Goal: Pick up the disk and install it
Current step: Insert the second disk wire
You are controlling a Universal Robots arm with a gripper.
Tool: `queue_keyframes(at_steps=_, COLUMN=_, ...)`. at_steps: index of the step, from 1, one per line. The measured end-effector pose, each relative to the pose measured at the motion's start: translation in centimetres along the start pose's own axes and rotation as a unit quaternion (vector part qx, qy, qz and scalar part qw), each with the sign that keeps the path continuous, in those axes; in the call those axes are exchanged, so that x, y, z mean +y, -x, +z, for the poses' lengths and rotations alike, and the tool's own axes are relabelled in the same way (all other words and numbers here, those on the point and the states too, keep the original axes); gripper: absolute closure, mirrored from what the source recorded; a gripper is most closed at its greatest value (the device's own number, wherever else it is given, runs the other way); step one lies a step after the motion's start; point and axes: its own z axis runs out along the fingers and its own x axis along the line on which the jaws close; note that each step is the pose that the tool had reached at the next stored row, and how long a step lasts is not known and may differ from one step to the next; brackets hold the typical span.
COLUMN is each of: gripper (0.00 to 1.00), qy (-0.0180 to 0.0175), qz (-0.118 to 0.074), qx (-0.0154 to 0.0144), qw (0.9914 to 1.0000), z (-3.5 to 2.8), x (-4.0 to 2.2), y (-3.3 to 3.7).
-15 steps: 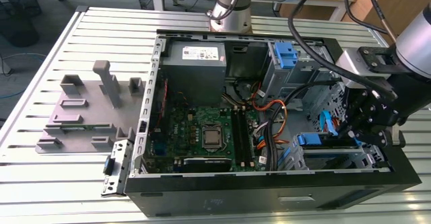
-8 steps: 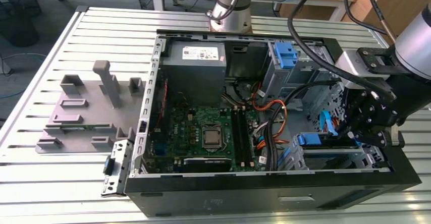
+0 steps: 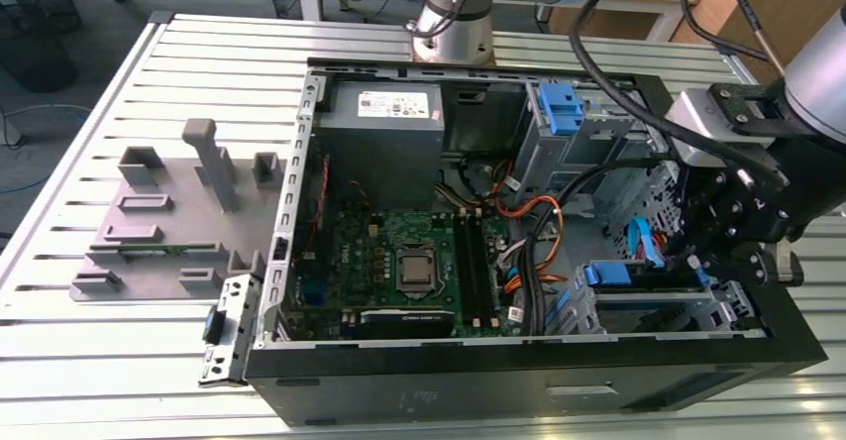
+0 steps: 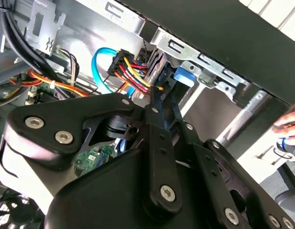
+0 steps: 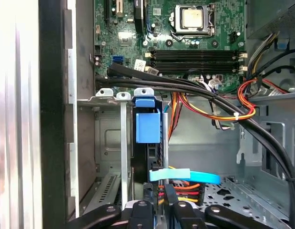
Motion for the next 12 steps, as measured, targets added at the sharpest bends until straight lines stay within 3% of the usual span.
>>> queue_keyframes(at_steps=6, gripper=0.76, qy=0.0, qz=0.0, qx=0.0, qw=1.0, z=-2.18, x=-0.02, y=0.06)
queue_keyframes(at_steps=12, gripper=0.76, qy=0.0, qz=0.0, qx=0.0, qw=1.0, z=-2.46, x=-0.02, y=0.07)
